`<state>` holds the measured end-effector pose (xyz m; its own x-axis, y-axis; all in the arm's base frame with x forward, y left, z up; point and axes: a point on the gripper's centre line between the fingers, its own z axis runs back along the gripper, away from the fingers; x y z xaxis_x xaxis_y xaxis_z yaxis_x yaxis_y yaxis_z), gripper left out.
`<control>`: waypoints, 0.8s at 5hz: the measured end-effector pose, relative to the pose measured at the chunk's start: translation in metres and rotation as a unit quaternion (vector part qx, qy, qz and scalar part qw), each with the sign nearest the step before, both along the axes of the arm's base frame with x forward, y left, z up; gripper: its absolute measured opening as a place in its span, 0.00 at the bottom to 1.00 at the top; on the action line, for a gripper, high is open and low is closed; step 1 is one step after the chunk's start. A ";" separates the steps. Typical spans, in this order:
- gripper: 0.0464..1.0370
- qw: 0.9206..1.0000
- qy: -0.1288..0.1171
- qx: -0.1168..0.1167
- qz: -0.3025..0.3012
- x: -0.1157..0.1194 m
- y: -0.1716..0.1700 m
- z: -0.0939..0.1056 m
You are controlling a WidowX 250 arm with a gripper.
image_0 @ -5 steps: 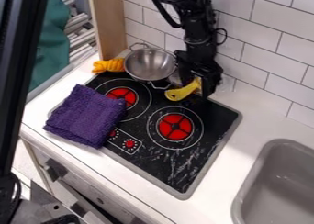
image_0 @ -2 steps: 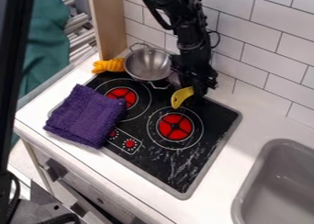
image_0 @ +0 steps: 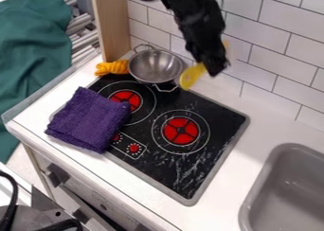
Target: Move the yellow brush to the lower left side of the burner
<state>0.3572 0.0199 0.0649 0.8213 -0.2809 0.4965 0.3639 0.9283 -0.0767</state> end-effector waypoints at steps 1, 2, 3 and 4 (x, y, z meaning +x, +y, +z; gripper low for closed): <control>0.23 0.998 -0.040 0.009 0.057 -0.026 0.029 0.036; 0.23 0.984 0.013 0.033 0.174 -0.046 0.072 0.026; 0.23 0.971 0.076 0.048 0.223 -0.068 0.119 -0.003; 0.23 0.962 0.138 0.061 0.226 -0.079 0.155 -0.042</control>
<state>0.2777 0.1750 0.0229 0.9693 0.0940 0.2274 -0.0981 0.9952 0.0069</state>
